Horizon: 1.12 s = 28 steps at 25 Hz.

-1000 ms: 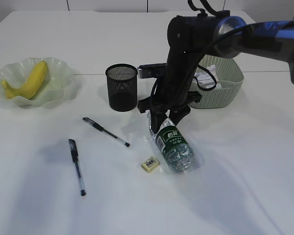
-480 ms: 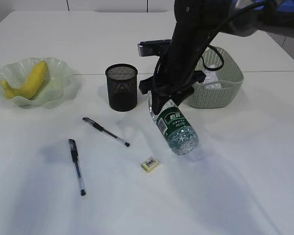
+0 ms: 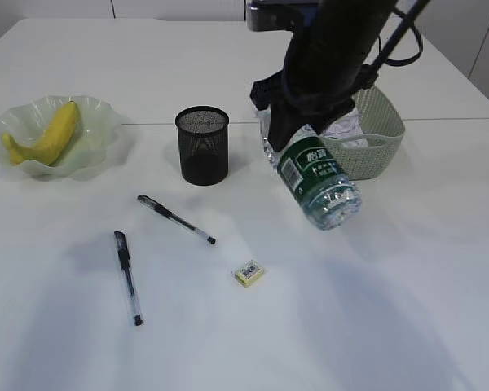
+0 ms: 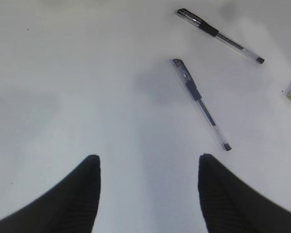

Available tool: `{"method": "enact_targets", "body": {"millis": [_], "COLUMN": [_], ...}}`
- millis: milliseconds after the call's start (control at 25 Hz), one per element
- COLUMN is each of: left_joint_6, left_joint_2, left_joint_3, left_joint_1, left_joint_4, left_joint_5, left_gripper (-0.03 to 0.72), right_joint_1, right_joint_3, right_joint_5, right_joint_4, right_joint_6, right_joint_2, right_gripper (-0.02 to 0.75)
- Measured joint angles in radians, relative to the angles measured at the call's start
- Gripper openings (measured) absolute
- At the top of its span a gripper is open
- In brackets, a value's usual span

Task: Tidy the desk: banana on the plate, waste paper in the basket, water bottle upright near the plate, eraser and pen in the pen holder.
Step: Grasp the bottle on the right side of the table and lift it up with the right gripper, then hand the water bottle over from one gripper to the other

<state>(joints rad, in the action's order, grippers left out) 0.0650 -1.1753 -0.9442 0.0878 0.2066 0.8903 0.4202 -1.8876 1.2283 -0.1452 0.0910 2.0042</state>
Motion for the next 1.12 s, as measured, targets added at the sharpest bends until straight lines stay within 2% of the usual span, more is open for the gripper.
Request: {"method": "enact_targets", "body": {"millis": [280,520,720,800,1000,1120], "left_joint_6": [0.0,0.0,0.0,0.0,0.0,0.0], "left_joint_2": [0.0,0.0,0.0,0.0,0.0,0.0], "left_joint_3": [0.0,0.0,0.0,0.0,0.0,0.0], "left_joint_1": [0.0,0.0,0.0,0.0,0.0,0.0], "left_joint_4": [0.002,0.01,0.021,0.021,0.023,0.023], "left_joint_5": [0.0,0.0,-0.02,-0.022,-0.029,-0.031], "left_gripper": [0.454,0.454,0.454,0.454,0.454,0.454], "right_joint_1": [0.0,0.0,0.0,0.0,0.001,0.001], "right_joint_3": [0.244,0.452,0.555,0.586,0.629,0.631], "right_joint_5": [-0.02,-0.223,-0.349,-0.394,-0.504,-0.527], "right_joint_4": [-0.008,-0.122,-0.19,-0.261,-0.567,-0.697], "right_joint_6": [0.048,0.141,0.242,0.321,0.642,0.803], "right_joint_2": [-0.231,-0.487,-0.541,-0.539,-0.537,-0.537], "right_gripper": [0.326,0.326,0.326,0.326,0.326,0.326]}}
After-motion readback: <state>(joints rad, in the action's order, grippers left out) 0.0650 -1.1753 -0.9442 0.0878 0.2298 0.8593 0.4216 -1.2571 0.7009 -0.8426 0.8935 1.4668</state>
